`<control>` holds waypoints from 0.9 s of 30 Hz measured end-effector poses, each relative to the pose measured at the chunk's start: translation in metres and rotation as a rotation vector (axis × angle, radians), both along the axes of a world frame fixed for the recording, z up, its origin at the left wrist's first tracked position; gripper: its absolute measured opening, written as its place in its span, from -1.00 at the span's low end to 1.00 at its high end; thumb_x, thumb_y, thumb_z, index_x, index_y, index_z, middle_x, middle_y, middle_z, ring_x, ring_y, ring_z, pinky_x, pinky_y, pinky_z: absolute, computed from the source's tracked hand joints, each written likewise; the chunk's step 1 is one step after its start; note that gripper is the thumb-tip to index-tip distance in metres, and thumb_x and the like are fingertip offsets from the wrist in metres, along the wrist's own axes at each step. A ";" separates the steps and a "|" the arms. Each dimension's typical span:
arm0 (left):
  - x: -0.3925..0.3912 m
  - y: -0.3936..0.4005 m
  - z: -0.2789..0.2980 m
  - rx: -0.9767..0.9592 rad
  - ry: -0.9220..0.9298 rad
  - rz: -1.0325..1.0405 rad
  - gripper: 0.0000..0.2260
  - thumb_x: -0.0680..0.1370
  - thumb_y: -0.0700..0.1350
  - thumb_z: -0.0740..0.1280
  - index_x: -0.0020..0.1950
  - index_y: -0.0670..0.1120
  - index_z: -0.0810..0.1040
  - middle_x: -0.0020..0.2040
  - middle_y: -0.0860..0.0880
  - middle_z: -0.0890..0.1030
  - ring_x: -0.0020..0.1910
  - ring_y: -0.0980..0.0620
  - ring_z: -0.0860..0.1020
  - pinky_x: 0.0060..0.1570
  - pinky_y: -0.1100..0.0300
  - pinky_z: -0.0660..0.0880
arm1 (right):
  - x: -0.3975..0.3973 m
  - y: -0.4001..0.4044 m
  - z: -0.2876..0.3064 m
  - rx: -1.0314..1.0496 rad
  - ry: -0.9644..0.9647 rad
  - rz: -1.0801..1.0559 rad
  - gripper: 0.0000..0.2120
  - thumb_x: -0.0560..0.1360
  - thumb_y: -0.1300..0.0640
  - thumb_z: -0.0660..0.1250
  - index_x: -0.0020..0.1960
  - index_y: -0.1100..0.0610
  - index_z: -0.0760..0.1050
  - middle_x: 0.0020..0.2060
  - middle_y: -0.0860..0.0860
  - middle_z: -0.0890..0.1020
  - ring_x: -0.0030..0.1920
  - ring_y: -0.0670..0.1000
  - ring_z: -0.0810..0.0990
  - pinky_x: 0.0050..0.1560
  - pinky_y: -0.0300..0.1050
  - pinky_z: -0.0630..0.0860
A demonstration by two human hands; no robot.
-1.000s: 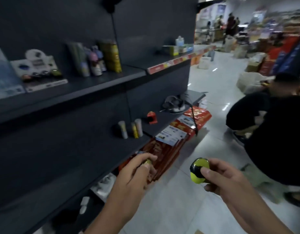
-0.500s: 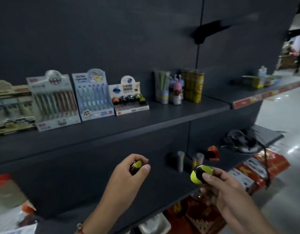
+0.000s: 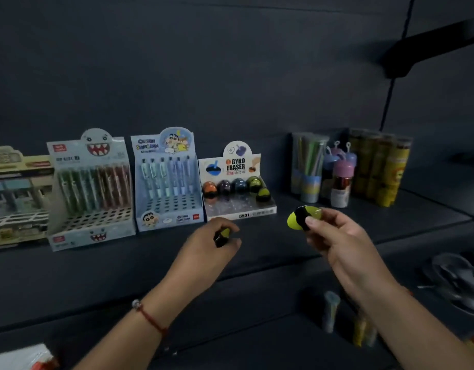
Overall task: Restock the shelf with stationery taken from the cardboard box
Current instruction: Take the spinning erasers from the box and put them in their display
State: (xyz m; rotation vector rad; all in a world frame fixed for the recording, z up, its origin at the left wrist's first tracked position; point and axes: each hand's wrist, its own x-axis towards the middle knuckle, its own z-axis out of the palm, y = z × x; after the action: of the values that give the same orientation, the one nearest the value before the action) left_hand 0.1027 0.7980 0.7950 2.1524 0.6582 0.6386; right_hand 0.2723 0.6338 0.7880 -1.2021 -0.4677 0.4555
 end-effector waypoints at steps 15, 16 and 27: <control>0.082 0.104 -0.011 0.075 -0.115 0.055 -0.86 0.54 -0.08 0.37 -0.05 0.20 0.58 -0.06 0.23 0.62 -0.15 0.14 0.60 -0.19 0.27 0.53 | 0.144 0.132 -0.007 -0.421 -0.879 0.138 -0.71 0.44 0.20 0.49 0.02 -0.14 0.55 -0.07 -0.23 0.65 -0.02 -0.31 0.59 -0.01 -0.49 0.45; 0.082 0.105 -0.012 0.049 -0.129 0.069 -0.87 0.54 -0.07 0.37 -0.05 0.19 0.58 -0.06 0.21 0.62 -0.14 0.12 0.60 -0.15 0.20 0.56 | 0.145 0.132 -0.009 -0.432 -0.897 0.148 -0.69 0.44 0.20 0.49 0.05 -0.14 0.54 -0.06 -0.24 0.65 -0.01 -0.31 0.59 0.00 -0.49 0.45; 0.082 0.101 -0.010 -0.212 -0.174 0.047 -0.80 0.55 -0.13 0.37 -0.10 0.21 0.60 -0.16 -0.01 0.63 -0.36 0.17 0.50 -0.36 0.31 0.47 | 0.145 0.138 -0.013 -0.483 -1.020 0.120 -0.68 0.39 0.15 0.54 -0.08 -0.22 0.52 -0.11 -0.27 0.59 -0.04 -0.30 0.55 -0.06 -0.46 0.44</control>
State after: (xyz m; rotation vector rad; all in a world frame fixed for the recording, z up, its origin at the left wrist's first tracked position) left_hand 0.1847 0.8985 0.7853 1.8672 0.6533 0.7379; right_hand 0.4175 0.7721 0.7752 -1.8501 -1.3597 0.0061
